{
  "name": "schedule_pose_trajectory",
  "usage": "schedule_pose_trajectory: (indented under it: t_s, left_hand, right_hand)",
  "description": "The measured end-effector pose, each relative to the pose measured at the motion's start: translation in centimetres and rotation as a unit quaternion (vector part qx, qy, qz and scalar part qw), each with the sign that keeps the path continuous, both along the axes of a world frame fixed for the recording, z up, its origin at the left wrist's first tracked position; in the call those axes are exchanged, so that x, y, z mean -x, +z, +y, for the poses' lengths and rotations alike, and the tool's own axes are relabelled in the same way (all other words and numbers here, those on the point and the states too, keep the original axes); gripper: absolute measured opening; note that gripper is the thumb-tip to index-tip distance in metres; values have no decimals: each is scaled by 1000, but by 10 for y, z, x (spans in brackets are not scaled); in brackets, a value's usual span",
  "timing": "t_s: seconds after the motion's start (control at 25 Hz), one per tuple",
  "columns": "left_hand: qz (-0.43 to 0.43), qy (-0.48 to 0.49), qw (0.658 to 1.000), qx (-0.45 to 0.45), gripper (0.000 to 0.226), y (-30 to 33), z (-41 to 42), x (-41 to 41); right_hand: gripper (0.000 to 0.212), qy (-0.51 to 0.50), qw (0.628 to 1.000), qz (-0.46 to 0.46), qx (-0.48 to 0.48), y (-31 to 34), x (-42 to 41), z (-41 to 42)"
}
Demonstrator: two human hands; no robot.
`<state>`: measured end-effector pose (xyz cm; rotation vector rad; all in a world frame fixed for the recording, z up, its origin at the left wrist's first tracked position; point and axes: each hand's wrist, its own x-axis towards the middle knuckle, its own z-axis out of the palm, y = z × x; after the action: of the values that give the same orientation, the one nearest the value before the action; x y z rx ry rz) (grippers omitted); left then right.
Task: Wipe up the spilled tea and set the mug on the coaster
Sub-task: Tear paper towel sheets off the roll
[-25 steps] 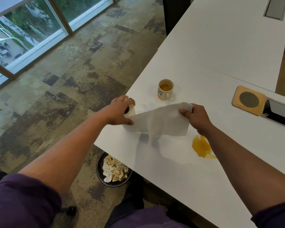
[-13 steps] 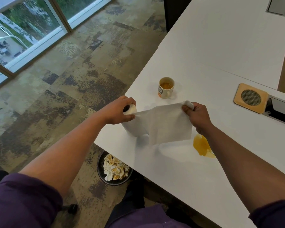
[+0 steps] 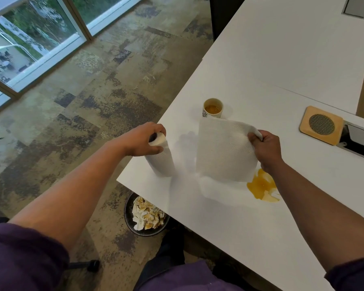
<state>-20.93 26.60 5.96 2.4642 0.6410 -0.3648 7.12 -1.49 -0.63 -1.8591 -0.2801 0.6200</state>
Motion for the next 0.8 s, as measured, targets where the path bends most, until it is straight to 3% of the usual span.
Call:
schedule_pose_trajectory:
  t_s: [0.24, 0.56, 0.8]
  left_hand:
    - [-5, 9, 1000, -28, 43, -6, -15, 4]
    - [48, 29, 995, -87, 58, -5, -30, 7]
    - [105, 11, 982, -156, 112, 3, -32, -2]
  right_hand:
    - [16, 10, 1000, 9, -23, 10, 2, -2]
    - [9, 62, 997, 29, -45, 32, 8, -10]
    - [12, 100, 994, 26, -32, 47, 10, -29]
